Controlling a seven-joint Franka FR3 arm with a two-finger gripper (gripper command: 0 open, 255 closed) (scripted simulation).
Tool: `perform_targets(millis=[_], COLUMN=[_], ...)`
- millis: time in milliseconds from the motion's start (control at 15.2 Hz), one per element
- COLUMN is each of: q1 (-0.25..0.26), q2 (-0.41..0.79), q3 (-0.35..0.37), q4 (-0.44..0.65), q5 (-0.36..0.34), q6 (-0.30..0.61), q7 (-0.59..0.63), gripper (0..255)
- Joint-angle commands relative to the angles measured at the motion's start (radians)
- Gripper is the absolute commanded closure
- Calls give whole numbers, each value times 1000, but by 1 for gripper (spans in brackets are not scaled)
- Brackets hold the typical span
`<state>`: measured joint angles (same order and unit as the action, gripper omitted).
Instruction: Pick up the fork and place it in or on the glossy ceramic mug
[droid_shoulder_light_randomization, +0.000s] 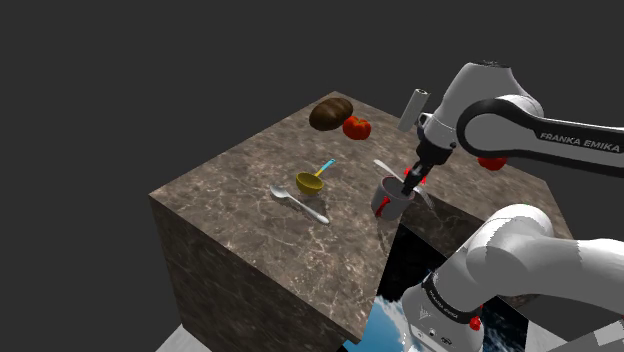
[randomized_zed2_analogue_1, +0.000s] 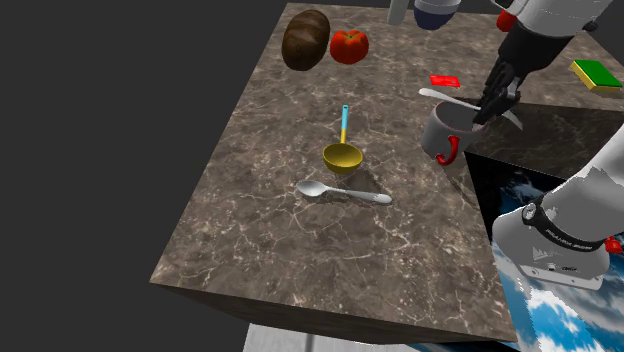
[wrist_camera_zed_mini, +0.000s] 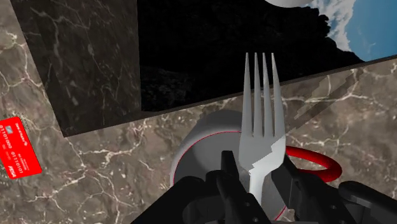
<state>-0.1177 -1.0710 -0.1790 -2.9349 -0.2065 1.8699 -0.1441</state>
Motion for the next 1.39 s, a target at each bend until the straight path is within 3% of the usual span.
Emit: perform_targets(millis=[0, 528, 594, 924, 1188, 1320], q1=[-4, -4, -4, -4, 14, 14], q2=[8, 8, 9, 8, -10, -10], q3=[-6, -6, -6, -6, 20, 21], q4=[-32, -32, -31, -32, 88, 88], q5=[-8, -8, -8, -8, 22, 23], q6=[40, 40, 40, 40, -97, -97], q7=[2, 2, 2, 2, 1, 1], gripper=[255, 255, 0, 0, 0, 0])
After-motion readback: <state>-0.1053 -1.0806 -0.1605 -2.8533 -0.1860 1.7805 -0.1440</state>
